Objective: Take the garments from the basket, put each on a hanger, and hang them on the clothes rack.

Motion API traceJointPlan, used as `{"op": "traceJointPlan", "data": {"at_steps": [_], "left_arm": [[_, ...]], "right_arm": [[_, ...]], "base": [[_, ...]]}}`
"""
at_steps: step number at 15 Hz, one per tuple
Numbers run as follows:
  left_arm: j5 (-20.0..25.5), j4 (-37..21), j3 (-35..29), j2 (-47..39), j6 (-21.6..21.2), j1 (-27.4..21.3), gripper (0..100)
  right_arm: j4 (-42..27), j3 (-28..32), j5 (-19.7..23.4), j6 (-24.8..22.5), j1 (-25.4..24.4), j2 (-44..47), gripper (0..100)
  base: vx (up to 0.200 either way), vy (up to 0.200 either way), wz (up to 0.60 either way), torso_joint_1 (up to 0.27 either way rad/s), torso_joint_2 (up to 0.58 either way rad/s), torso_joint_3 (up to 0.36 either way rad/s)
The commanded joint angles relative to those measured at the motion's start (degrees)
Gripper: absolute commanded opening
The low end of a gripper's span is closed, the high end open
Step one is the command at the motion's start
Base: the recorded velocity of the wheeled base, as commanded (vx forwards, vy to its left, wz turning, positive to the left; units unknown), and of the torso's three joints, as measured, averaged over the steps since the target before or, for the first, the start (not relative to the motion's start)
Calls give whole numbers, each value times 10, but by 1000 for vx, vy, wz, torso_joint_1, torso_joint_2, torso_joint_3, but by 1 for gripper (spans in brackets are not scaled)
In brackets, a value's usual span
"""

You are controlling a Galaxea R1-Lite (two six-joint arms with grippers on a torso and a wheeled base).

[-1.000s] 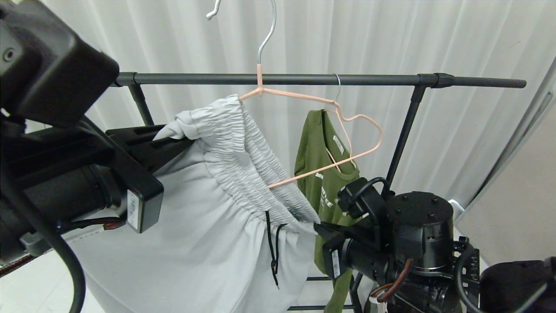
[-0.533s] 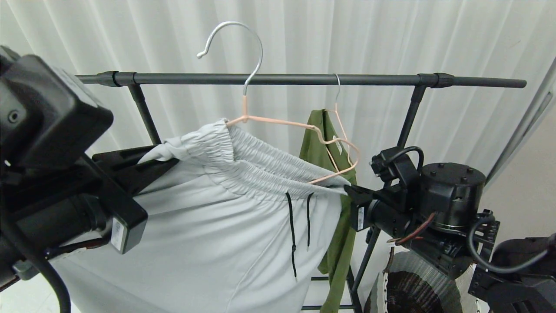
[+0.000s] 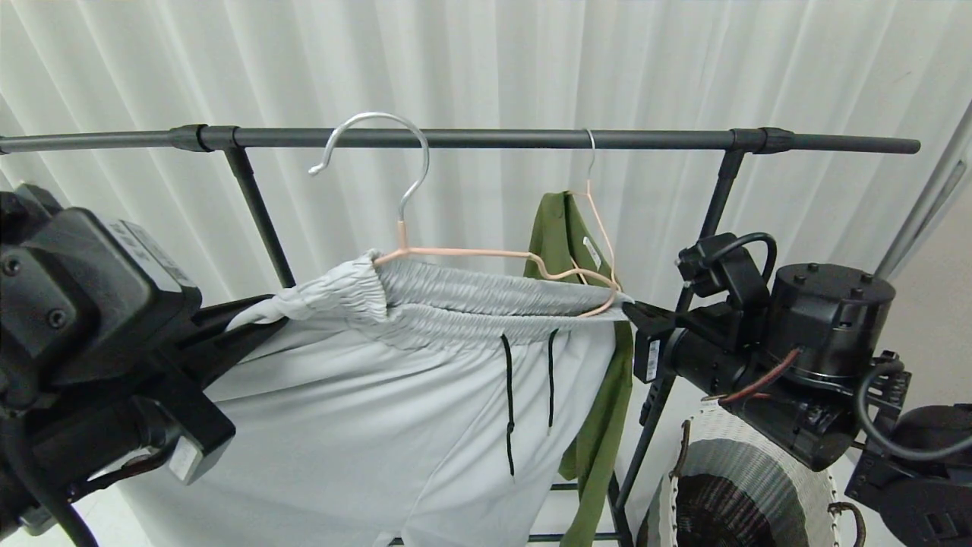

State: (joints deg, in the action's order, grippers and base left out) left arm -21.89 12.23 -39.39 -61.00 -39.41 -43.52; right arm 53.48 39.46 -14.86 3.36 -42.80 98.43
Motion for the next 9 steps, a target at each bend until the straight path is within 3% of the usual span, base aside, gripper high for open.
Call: {"op": "traceJointPlan", "data": {"at_steps": [1, 5, 9], "left_arm": [[7, -1, 6, 2, -8, 5, 0], [22, 0, 41, 9, -24, 40, 0], [22, 0, 77, 17, -24, 41, 0]], "right_arm": [[0, -1, 3, -5, -1, -18, 0], [-2, -1, 8, -10, -1, -44, 0], [-5, 0, 69, -49, -9, -66, 0]], "base": [[0, 0, 0, 0, 0, 0], [0, 0, 0, 0, 0, 0], [0, 0, 0, 0, 0, 0]]}}
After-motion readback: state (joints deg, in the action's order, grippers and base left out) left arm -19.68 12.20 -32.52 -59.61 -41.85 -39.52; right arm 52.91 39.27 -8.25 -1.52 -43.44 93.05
